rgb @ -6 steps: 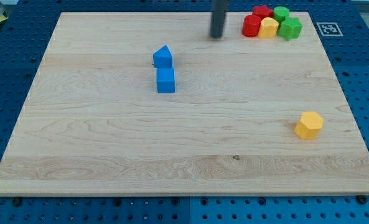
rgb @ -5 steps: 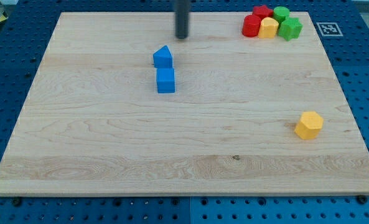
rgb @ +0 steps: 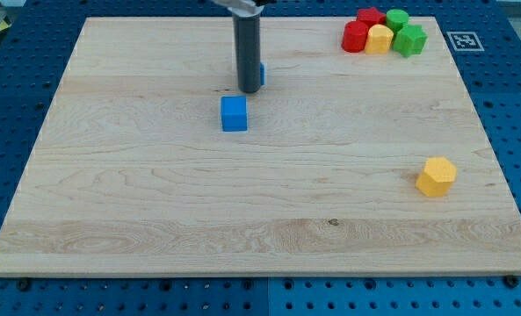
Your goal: Push the blue triangle to the top center
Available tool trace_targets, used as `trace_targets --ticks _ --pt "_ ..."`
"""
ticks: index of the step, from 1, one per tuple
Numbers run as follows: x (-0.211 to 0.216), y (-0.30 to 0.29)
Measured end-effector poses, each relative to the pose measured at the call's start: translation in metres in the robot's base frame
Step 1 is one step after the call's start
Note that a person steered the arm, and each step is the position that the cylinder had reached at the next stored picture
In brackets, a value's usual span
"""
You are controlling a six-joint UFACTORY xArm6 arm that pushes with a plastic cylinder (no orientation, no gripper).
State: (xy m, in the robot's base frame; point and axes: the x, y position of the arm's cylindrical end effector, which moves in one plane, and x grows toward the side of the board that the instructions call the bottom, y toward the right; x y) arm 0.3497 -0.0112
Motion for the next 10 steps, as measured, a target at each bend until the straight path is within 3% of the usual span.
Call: trace_targets --ticks 1,3,5,10 --pt "-0.017 0.01" --pt "-0.035 -0.039" --pt "-0.046 0.001" --pt "-0.132 0.01"
